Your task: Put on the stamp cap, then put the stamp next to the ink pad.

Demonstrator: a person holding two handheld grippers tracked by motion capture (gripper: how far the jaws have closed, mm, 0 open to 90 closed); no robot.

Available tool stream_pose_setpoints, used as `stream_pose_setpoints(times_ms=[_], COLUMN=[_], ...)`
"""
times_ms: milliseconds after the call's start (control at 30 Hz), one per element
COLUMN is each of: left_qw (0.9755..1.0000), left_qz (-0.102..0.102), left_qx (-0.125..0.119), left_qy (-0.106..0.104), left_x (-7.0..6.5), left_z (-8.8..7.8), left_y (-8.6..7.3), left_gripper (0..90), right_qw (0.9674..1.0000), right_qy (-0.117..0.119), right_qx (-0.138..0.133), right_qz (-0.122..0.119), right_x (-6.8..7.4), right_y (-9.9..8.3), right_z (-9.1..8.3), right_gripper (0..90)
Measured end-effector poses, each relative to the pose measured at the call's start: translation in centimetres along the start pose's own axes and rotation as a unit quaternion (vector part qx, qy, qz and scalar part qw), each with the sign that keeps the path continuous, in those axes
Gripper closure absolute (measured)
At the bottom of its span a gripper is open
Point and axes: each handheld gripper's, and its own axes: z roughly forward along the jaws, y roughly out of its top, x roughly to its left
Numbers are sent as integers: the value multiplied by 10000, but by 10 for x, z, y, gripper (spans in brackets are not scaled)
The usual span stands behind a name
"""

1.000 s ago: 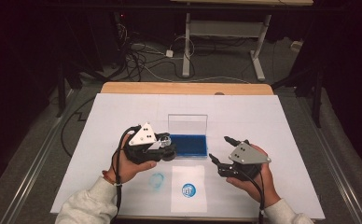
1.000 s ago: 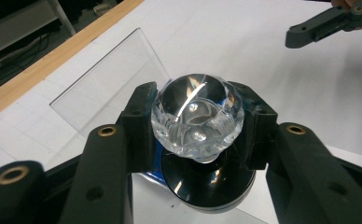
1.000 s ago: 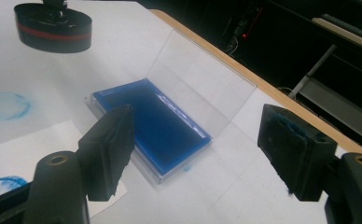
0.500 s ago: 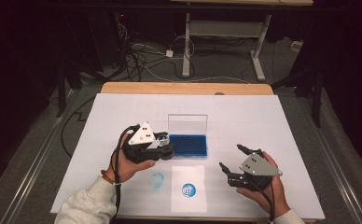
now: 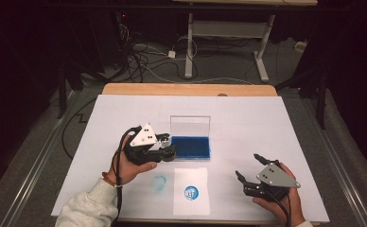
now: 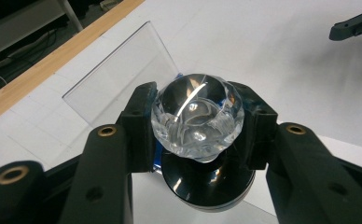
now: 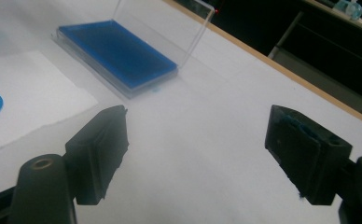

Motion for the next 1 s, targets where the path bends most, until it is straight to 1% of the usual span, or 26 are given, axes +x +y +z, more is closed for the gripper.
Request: stream_pose_setpoints(times_ms=[67, 267, 367, 433, 567, 600, 667, 733, 933, 1000], left_qw=[10000, 10000, 10000, 9999, 9998, 9998, 9997, 9996, 9995, 9995], left_qz=[2, 41, 60, 78, 143, 172, 188, 206, 181, 187], left_qx=[-6, -9, -24, -33, -29, -24, -28, -13, 5, 35], left_qy=[5, 37, 51, 53, 99, 135, 123, 166, 247, 234], left_x=[1, 1, 1, 1, 0, 0, 0, 1, 5, 7], left_z=[0, -1, -3, -4, -6, -7, -9, -10, -13, -13], left_y=[0, 1, 2, 3, 5, 6, 6, 7, 6, 5], left_gripper=[541, 541, 541, 541, 541, 541, 542, 541, 541, 541], right_qw=[10000, 9998, 9997, 9998, 9998, 9998, 9998, 9998, 9997, 9997], right_qy=[50, -38, -56, 8, 48, 29, 21, 13, 28, 21], right_qx=[61, 195, 191, 130, 146, 164, 165, 192, 244, 239], right_qz=[58, 78, 116, 153, 91, 81, 79, 73, 15, 23], right_x=[-2, -5, -7, -8, -6, -6, -6, -6, -6, -6], right_y=[-4, -13, -14, -14, -14, -13, -13, -13, -13, -13], right_z=[-2, -6, -7, -7, -7, -7, -7, -6, -5, -5], right_gripper=[215, 215, 216, 215, 216, 215, 216, 215, 215, 216])
